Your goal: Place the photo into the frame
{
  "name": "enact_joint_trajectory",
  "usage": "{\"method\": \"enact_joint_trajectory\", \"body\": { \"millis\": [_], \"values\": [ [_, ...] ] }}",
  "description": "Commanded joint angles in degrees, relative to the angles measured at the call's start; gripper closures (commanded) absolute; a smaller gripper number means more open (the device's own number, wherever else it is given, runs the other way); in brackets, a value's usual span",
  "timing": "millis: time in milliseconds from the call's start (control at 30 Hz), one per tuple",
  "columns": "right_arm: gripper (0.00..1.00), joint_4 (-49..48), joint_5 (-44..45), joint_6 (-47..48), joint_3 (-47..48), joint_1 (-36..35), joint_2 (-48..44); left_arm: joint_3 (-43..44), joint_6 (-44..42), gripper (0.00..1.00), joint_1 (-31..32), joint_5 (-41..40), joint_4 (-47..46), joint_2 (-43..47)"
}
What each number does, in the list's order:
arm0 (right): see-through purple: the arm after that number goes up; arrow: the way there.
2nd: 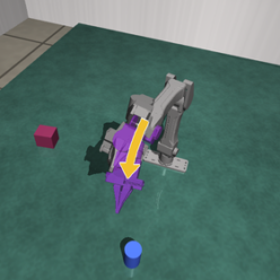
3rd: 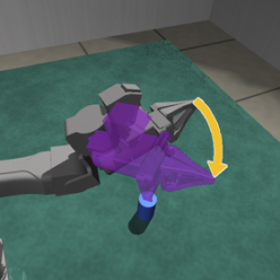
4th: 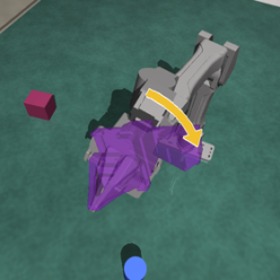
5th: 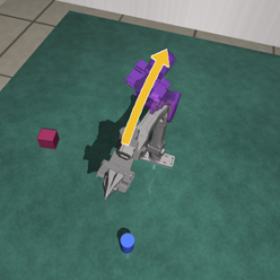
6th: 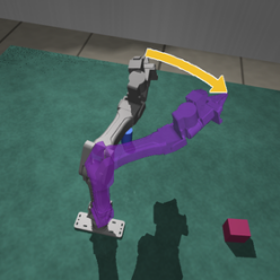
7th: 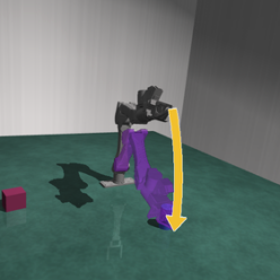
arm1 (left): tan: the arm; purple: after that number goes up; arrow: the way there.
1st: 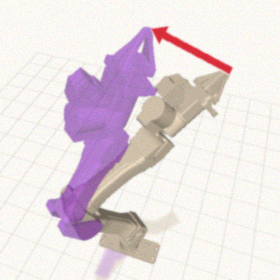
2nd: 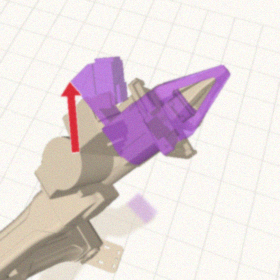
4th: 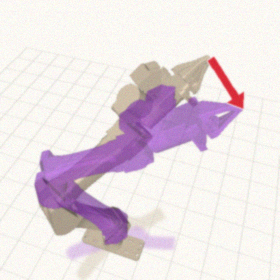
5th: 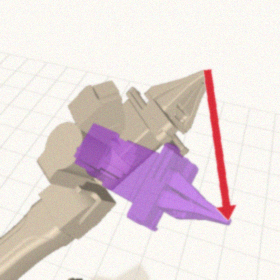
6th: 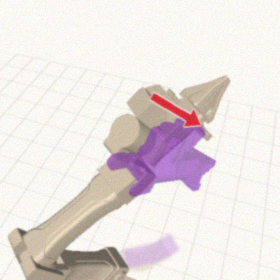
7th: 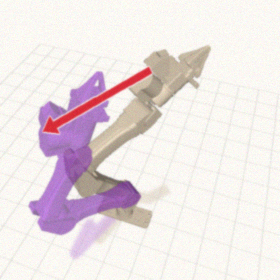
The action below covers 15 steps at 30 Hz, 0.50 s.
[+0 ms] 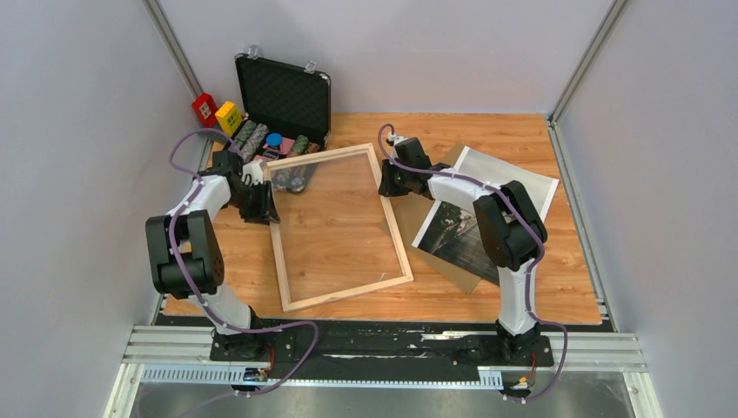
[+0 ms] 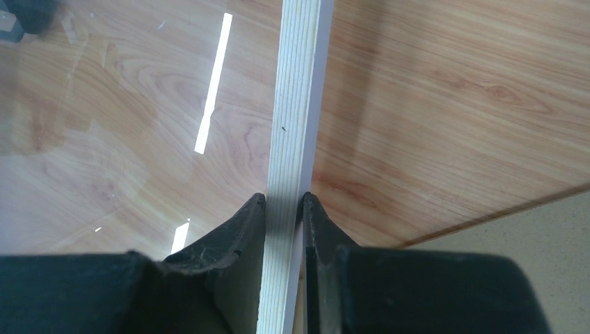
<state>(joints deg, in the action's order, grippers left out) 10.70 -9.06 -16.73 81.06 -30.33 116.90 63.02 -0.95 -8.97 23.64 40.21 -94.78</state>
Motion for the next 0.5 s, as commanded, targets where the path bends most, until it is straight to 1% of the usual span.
{"method": "enact_joint_trajectory", "body": {
  "millis": [0,67,167,467],
  "values": [
    [0.95,0.5,-0.1,-0.1,1.5,-0.4,-3.1,-0.4,0.6,0.56,0.0,1.4,-1.8,-1.3],
    [0.95,0.5,-0.1,-0.1,1.3,-0.4,-3.2,-0.4,0.6,0.59,0.0,1.6,-1.9,-1.5],
    [0.96,0.4,-0.3,-0.2,1.0,-0.4,-3.5,-0.3,0.6,0.69,0.0,1.7,-1.9,-1.7],
    [0.95,-0.4,-3.6,-0.7,0.1,-0.4,-4.3,1.4,2.2,0.88,0.1,1.9,-1.6,-2.3]
  ]
}}
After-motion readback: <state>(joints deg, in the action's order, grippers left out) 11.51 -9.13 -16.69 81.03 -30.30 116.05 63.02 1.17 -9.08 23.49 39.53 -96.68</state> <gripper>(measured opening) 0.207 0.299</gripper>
